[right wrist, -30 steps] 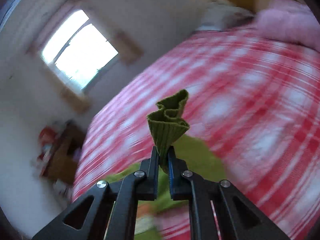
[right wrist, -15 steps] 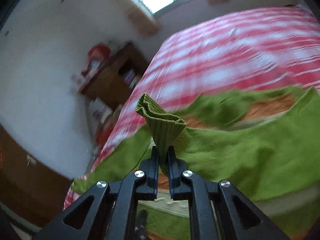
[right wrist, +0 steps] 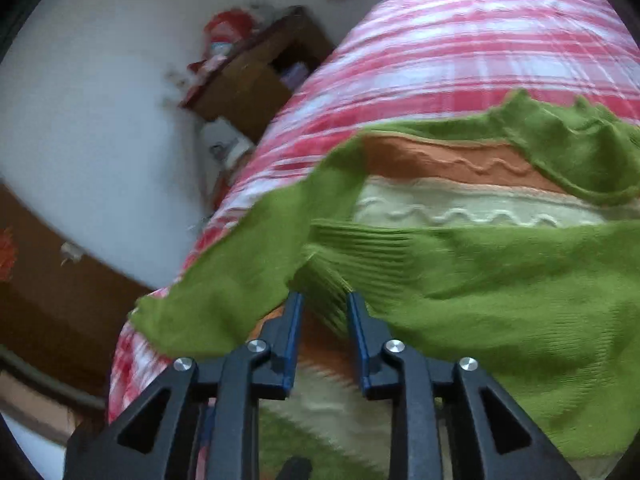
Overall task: Fold small clothes
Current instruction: 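Lift the sleeve with the right tool and lay it across the sweater body, then grasp the other sleeve cuff with the left tool and lift it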
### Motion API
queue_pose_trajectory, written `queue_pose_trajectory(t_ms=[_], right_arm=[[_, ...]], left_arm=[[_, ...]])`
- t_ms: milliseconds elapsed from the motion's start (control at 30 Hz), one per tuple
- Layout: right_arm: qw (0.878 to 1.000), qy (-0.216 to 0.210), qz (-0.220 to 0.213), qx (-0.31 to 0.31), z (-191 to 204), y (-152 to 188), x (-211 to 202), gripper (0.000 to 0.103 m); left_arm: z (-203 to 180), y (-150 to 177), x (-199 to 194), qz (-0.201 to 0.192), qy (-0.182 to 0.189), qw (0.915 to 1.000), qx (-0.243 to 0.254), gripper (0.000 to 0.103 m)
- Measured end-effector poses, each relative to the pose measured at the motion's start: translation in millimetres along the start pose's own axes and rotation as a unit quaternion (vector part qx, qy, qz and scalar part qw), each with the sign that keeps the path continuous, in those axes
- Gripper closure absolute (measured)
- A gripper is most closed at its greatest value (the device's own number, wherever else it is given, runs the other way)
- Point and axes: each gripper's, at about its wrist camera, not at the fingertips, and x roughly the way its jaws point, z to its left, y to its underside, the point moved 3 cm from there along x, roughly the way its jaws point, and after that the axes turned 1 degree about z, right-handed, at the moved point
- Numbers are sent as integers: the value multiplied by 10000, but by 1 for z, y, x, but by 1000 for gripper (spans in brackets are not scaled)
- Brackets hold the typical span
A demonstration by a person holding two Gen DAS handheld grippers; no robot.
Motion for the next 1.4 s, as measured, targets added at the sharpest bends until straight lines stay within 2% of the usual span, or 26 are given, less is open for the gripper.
queue_pose_trajectory(t_ms=[67,167,233,333,400,500,567,700,800,900,933,1000,1067,1133,1200,1333,1400], right_arm=[[9993,-296,-198,-65,6,0,-14,79],[9982,41,-588,52,-6,-1,-26,79],[9986,262,-460,84,-17,3,-16,79],[9995,270,92,108,-27,22,10,79],[9996,282,-70,-8,-24,28,8,79],[9998,66,142,75,-18,28,-1,79],[9993,362,-67,-31,-17,29,-25,79],[9856,1453,-847,-164,-38,36,-91,79],[9631,2460,-1088,-127,-74,47,-139,79],[9338,3433,-998,-171,-115,67,-172,79],[9279,3608,-933,-128,-130,73,-178,79],[9291,3618,-764,0,-152,87,-186,79],[9420,3184,-1063,-45,-159,98,-200,79],[9424,3142,-1143,49,-160,99,-201,79],[9347,3374,-1111,-73,-154,101,-197,79],[9102,3994,-974,-513,-140,99,-181,78],[9069,4059,-980,-556,-141,98,-180,78]], left_arm=[[0,0,0,0,-5,10000,5,0],[0,0,1,-6,-15,10000,12,0],[0,1,0,-8,-16,10000,16,0],[-1,1,1,1,-23,10000,23,0],[0,1,0,5,-26,10000,23,0],[0,0,2,17,-57,10000,45,0],[0,-1,3,22,-82,9999,62,0],[-1,-1,4,31,-98,9999,72,0],[-1,0,4,34,-121,9999,89,0],[-2,1,4,37,-144,9998,102,0],[-2,1,4,38,-145,9998,103,0],[-2,2,4,54,-171,9998,122,0],[-3,3,4,71,-210,9996,154,0],[-4,3,4,87,-247,9995,177,0],[-4,3,5,108,-284,9993,196,0],[-7,2,5,158,-344,9990,231,0],[-7,2,5,197,-333,9990,239,0]])
